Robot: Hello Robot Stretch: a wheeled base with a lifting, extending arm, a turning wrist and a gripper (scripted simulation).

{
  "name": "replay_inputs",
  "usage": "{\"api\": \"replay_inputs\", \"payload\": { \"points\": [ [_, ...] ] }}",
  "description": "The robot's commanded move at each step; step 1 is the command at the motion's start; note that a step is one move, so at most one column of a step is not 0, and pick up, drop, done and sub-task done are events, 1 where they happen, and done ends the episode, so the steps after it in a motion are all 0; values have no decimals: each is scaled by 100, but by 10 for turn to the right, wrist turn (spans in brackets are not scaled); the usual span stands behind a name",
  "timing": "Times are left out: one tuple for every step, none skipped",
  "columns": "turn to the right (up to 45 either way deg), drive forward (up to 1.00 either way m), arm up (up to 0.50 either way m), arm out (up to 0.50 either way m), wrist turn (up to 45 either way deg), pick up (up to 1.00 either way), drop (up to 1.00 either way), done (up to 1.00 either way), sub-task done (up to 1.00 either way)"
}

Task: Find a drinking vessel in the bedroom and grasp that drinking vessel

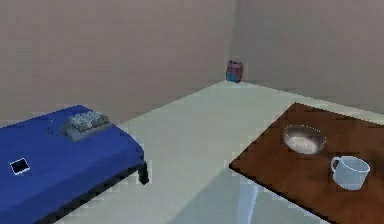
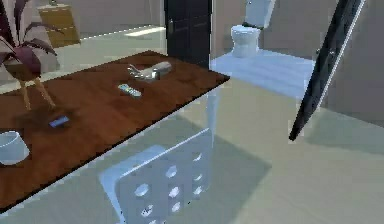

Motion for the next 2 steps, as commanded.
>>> {"api": "replay_inputs", "payload": {
  "points": [
    [240,0,0,0,0,0,0,0,0],
    [0,50,0,0,0,0,0,0,0]
  ]
}}
